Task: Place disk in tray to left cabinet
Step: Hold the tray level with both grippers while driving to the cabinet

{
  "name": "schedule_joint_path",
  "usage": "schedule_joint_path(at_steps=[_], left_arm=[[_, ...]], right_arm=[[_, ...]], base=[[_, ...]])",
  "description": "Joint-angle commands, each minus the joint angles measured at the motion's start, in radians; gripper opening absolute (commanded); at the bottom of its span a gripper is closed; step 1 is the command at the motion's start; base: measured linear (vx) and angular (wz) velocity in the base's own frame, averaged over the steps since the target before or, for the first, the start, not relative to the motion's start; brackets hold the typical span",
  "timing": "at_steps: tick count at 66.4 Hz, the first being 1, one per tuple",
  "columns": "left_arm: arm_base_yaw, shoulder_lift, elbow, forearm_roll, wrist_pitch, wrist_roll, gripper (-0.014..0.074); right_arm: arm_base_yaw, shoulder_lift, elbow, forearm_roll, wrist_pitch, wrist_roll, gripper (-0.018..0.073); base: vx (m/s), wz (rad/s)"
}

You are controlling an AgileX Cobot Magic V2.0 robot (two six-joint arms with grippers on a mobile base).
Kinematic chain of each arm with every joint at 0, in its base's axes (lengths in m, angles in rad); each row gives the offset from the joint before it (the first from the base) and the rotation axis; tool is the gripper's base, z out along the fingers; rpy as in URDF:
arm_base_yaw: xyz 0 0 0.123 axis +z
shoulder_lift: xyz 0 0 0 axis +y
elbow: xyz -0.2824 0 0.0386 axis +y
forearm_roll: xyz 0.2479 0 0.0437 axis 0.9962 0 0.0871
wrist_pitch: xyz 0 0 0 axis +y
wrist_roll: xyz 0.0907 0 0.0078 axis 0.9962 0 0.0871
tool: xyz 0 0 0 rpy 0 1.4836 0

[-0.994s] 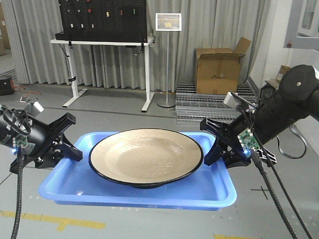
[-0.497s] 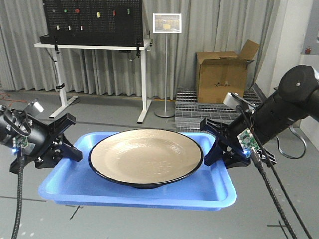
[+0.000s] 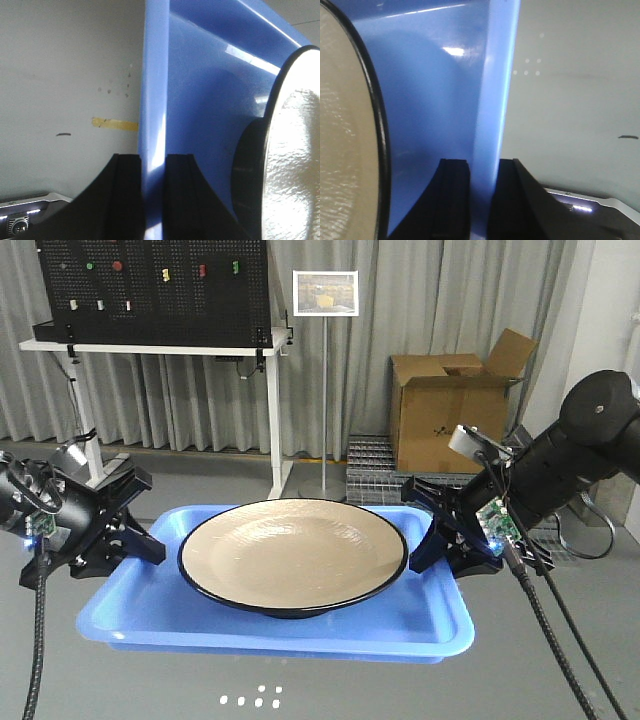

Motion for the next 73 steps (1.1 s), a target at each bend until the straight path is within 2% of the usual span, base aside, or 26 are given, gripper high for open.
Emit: schedule_joint_path(at_steps=[1,73], left_arm=[[-0.027,-0.062,-0.039,-0.195,0.037,-0.019,0.0],[-0.027,-0.062,-0.039,-0.195,0.037,-0.019,0.0]], right_arm=[[0.023,-0.06,-0.037,0.174,-0.039,-0.007,-0.0006],[0.023,-0.06,-0.037,0.173,-0.041,-0.007,-0.0006]], base=[[0.69,-0.04],[0.63,-0.08]])
